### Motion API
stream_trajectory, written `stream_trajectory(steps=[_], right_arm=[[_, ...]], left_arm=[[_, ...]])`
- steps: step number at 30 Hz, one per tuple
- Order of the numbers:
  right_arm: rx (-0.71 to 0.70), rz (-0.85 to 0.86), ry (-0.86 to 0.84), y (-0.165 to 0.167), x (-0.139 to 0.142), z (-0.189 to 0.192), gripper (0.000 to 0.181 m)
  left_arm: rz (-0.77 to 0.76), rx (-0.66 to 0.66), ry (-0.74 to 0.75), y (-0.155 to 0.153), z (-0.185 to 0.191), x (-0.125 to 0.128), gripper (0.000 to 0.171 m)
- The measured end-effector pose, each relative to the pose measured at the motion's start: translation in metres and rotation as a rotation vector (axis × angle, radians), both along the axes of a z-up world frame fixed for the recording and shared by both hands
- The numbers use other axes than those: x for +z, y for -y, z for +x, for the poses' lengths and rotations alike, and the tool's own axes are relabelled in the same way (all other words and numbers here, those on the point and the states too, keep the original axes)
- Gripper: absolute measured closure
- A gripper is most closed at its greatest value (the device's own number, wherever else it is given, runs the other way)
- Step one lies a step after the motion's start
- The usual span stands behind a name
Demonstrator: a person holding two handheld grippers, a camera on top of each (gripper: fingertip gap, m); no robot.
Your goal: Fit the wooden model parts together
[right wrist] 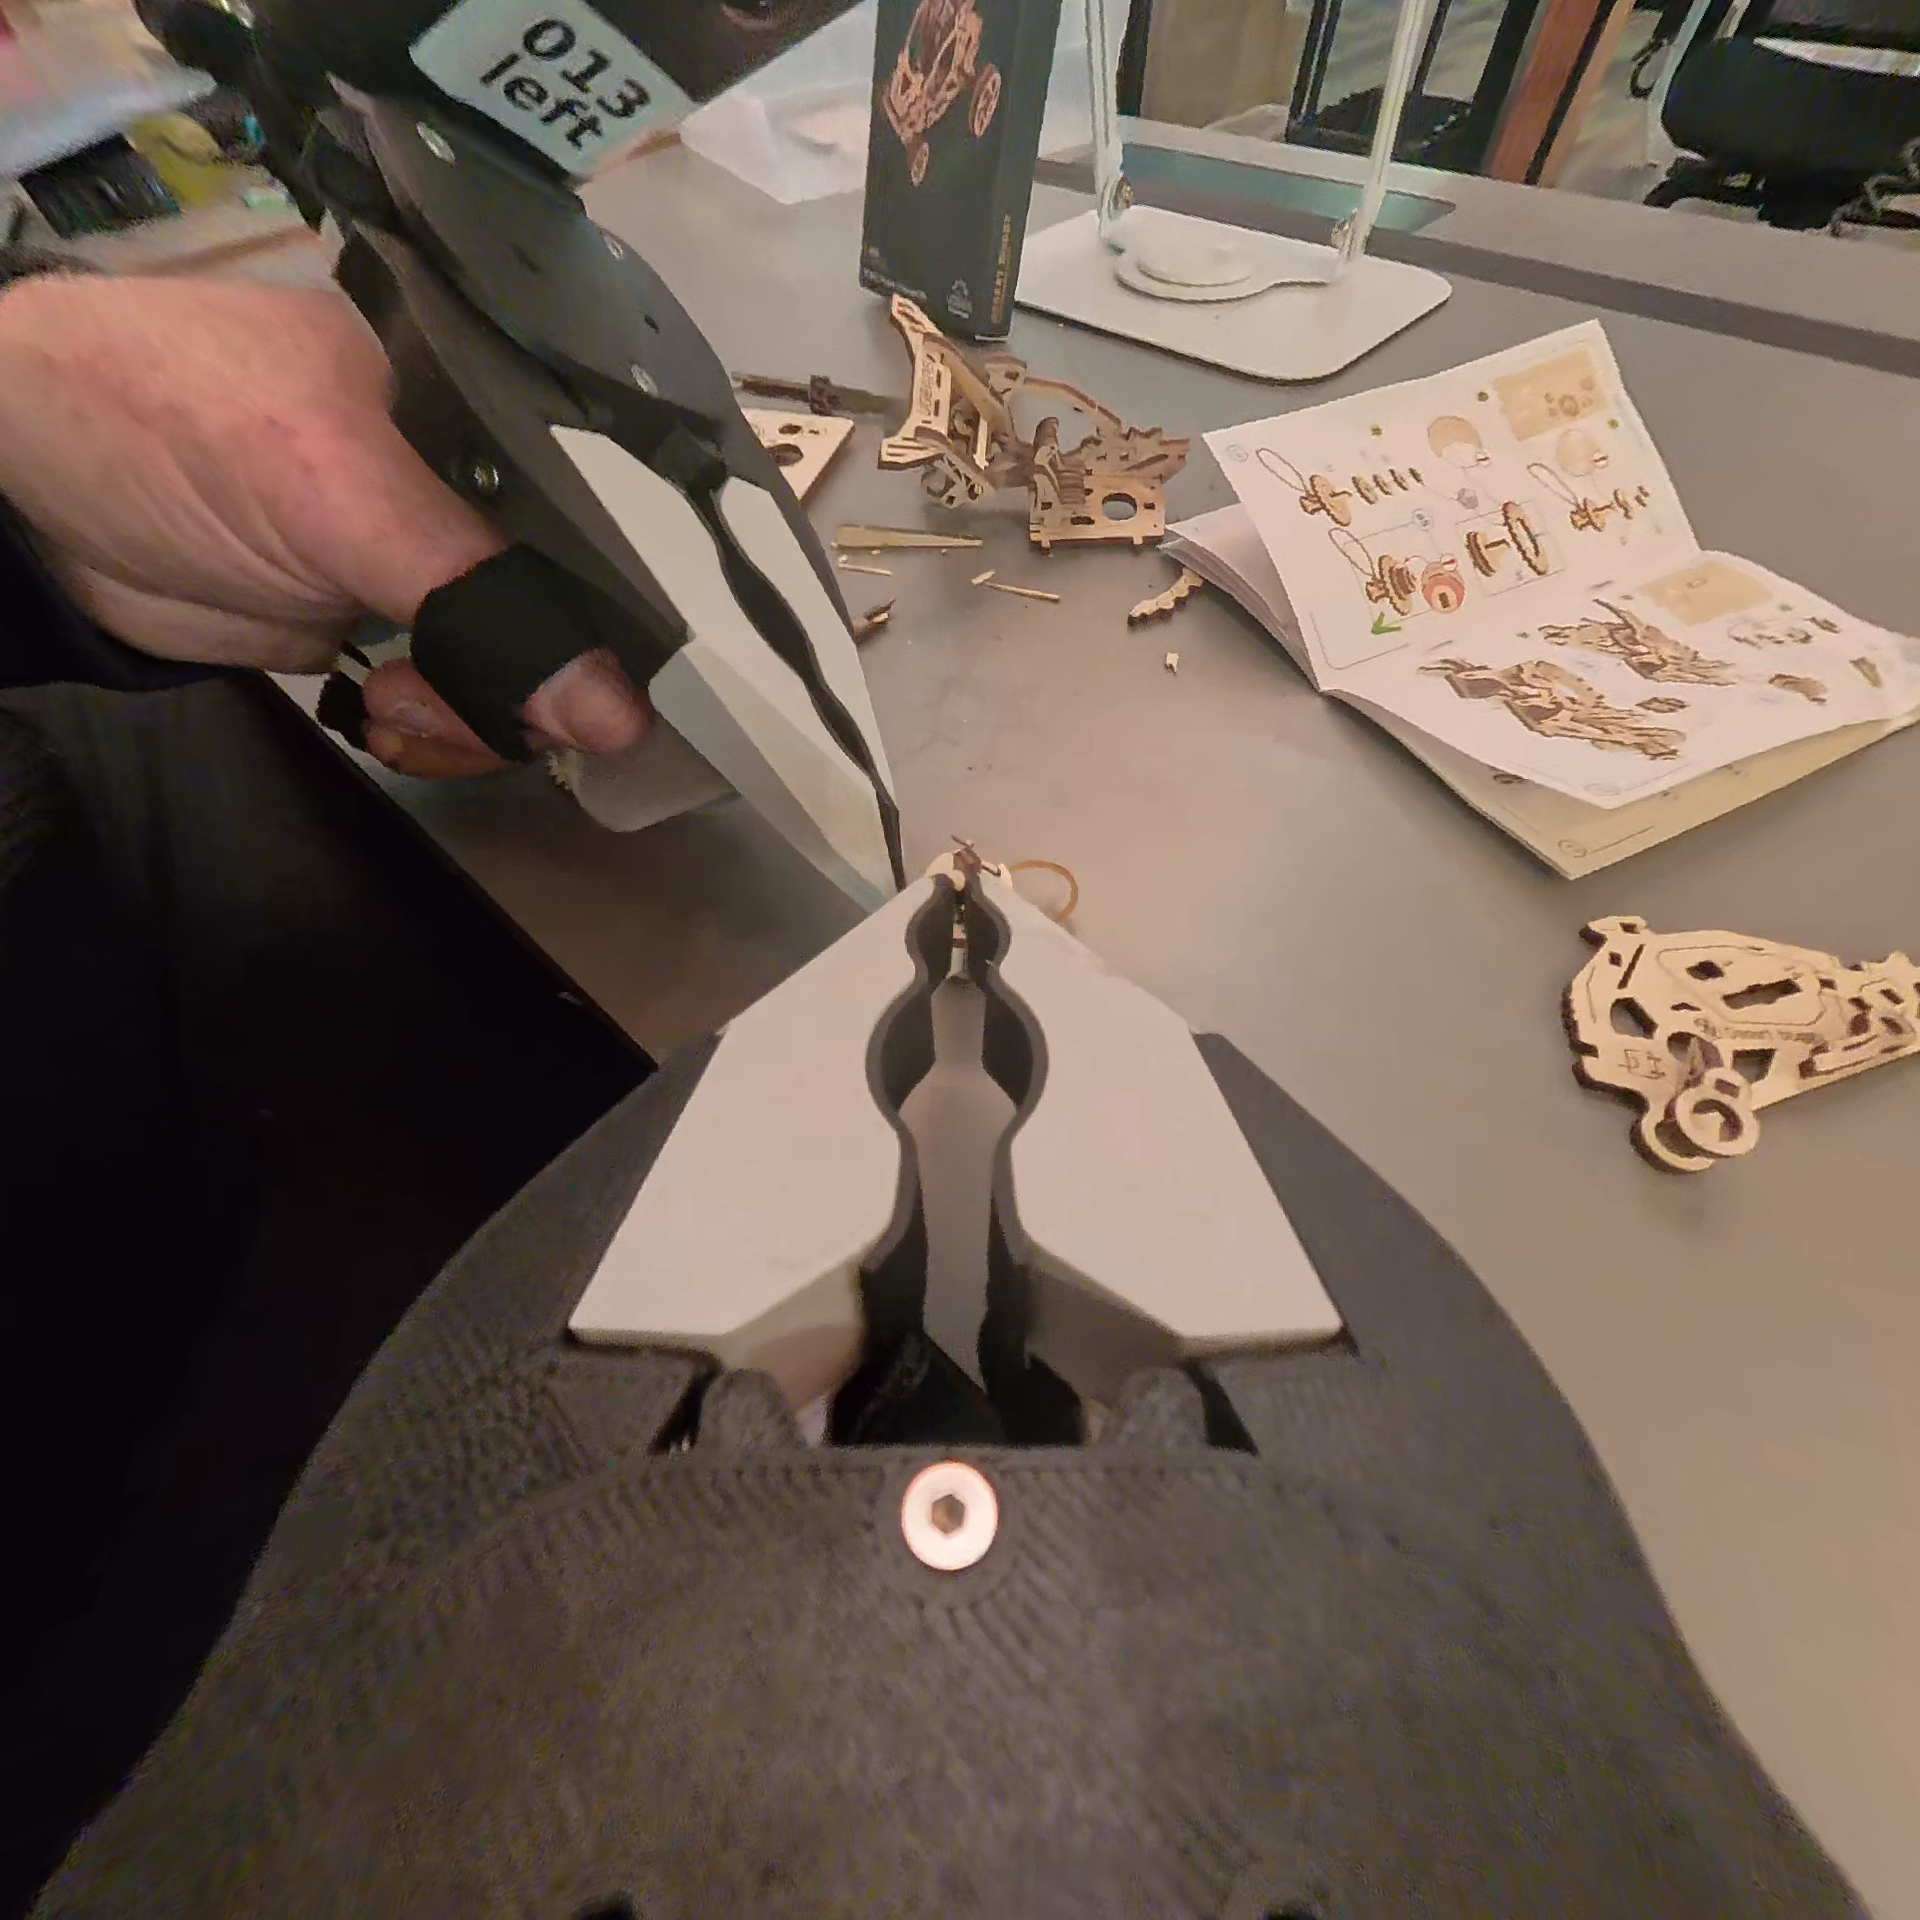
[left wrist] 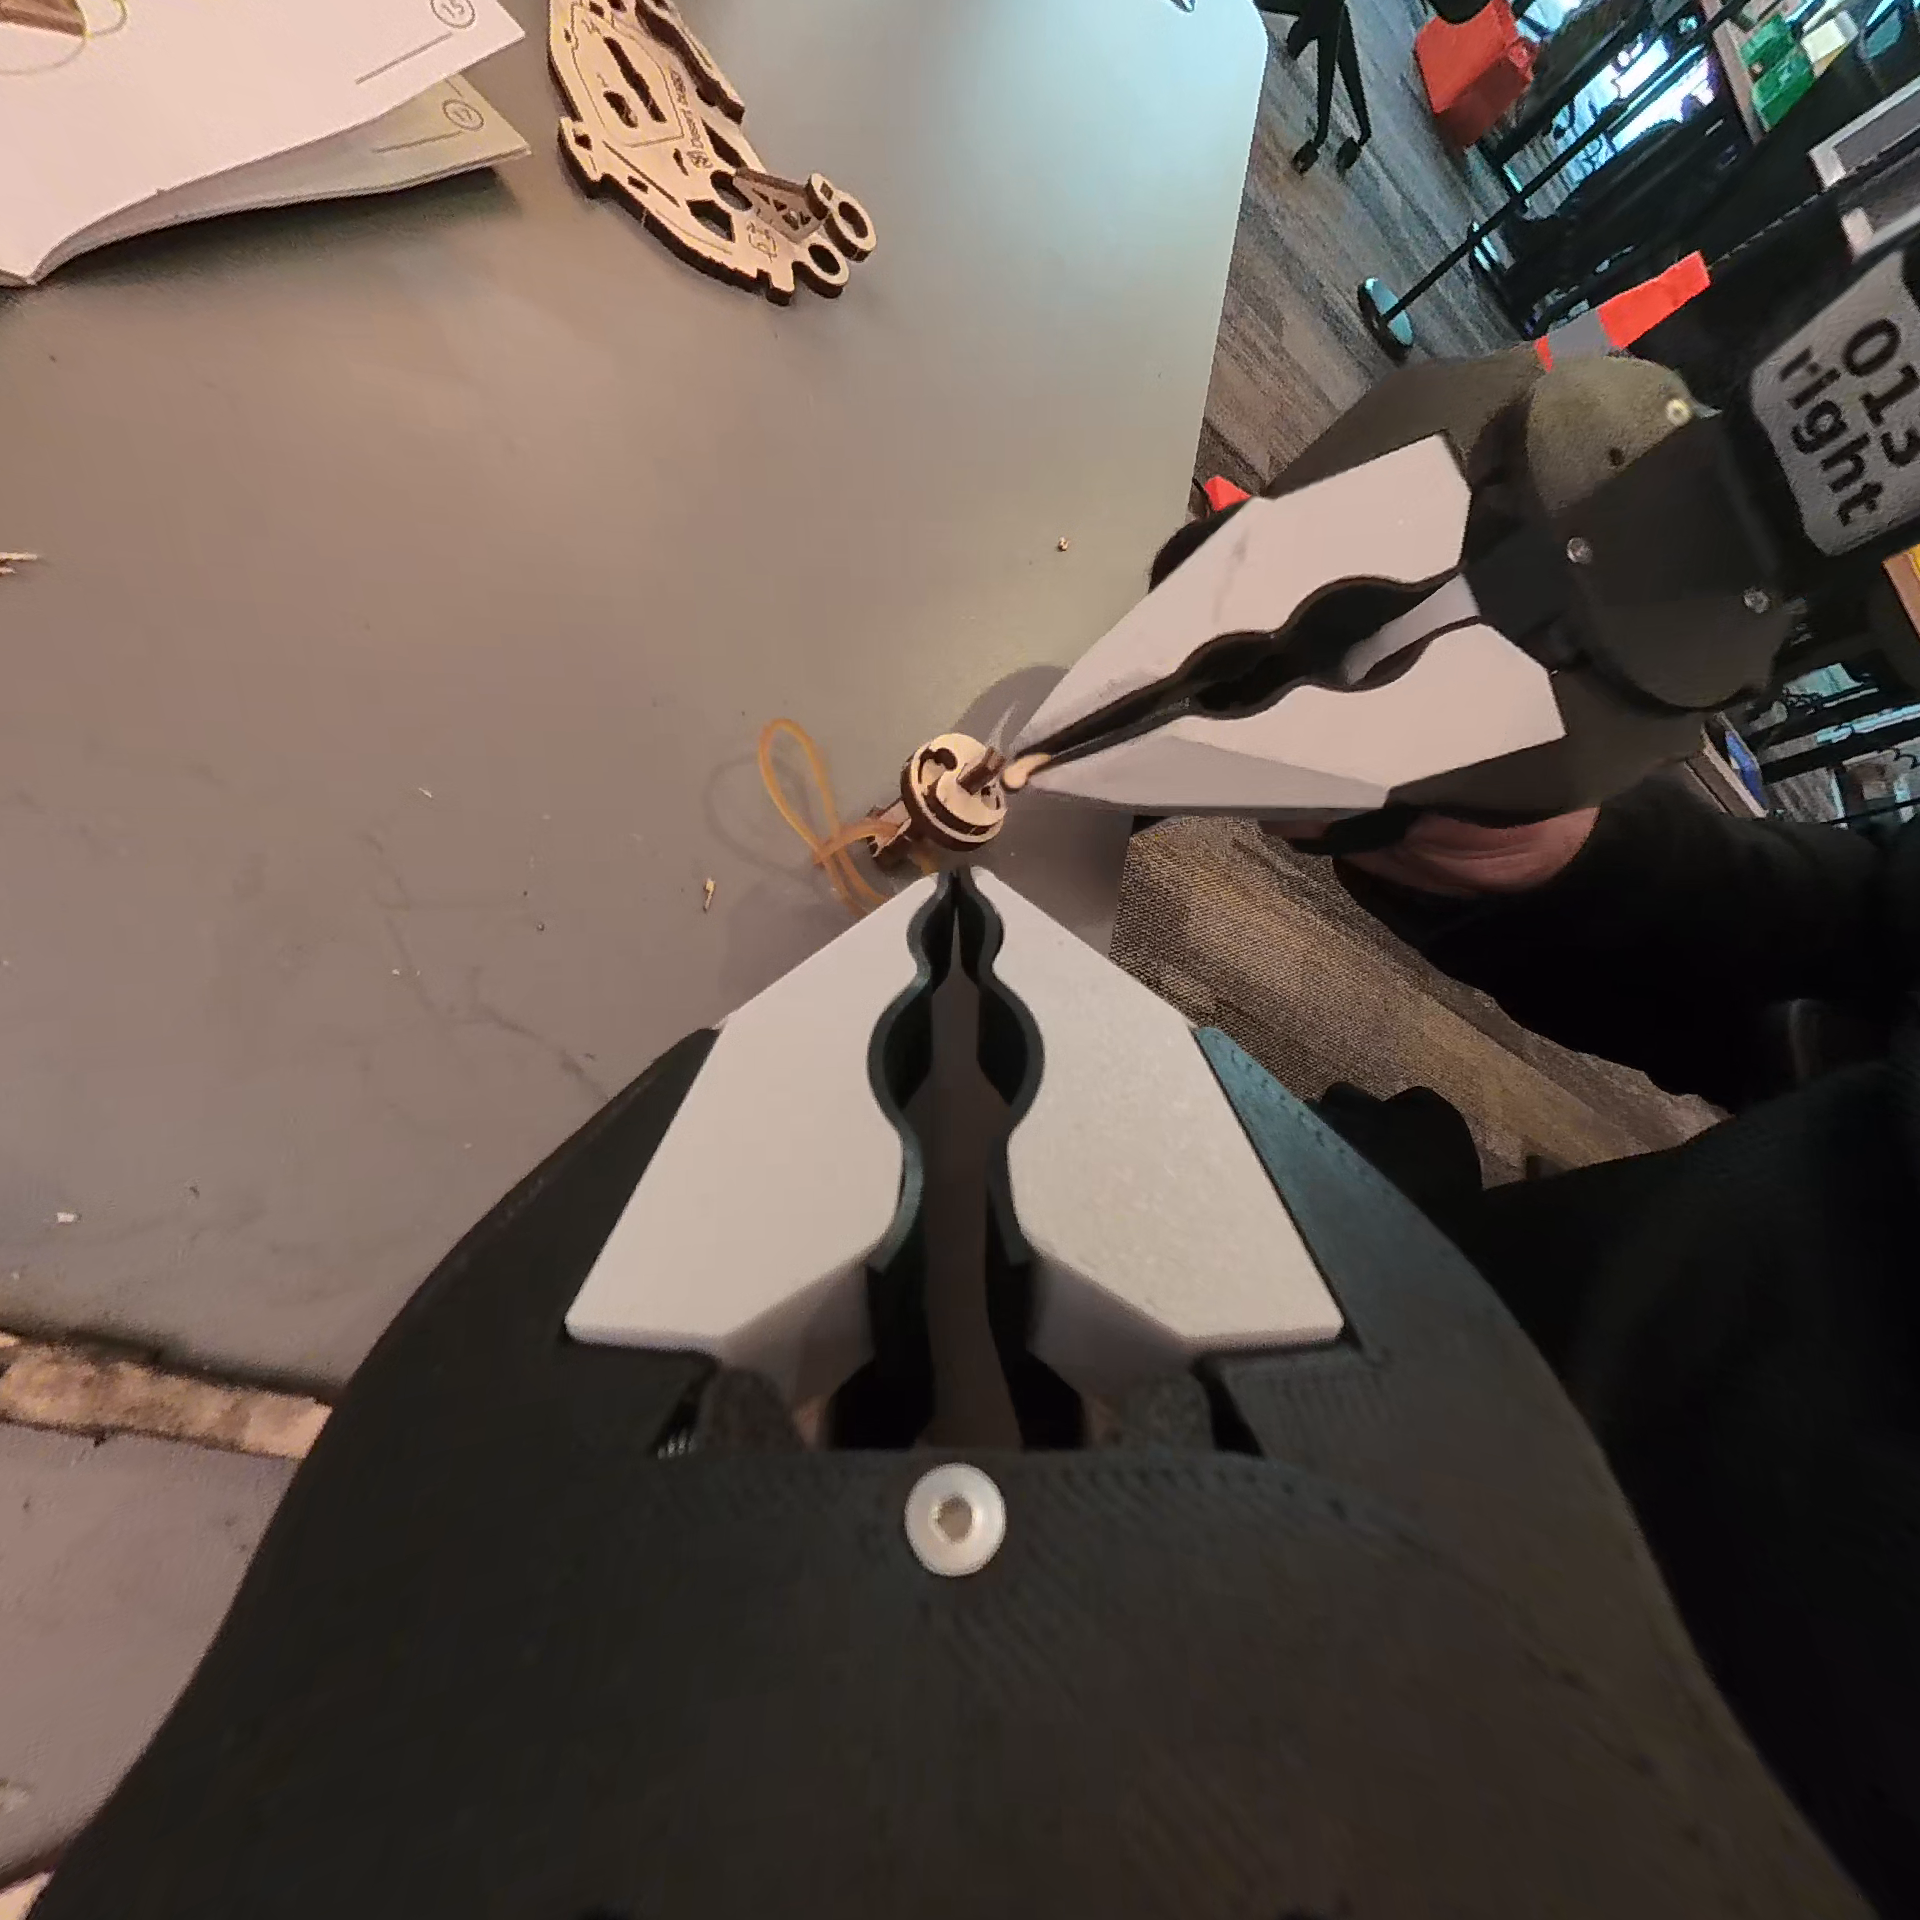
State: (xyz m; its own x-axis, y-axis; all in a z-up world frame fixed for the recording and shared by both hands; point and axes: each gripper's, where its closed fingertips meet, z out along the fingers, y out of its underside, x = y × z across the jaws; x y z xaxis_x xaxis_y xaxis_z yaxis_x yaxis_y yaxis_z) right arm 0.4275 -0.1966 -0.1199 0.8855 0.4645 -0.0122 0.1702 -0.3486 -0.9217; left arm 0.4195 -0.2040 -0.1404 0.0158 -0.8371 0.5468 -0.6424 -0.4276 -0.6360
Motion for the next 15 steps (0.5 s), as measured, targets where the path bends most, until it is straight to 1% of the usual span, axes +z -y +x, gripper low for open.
stream_trajectory(steps=[8, 15], right_arm=[[-0.006, -0.007, 0.078, -0.0005, -0.003, -0.0021, 0.181], [-0.012, -0.019, 0.079, -0.0002, -0.0051, -0.0011, 0.181]], left_arm=[[-0.006, -0.004, 0.004, 0.0012, 0.0007, -0.0007, 0.171], [-0.007, -0.005, 0.004, 0.0015, 0.0006, -0.0007, 0.171]])
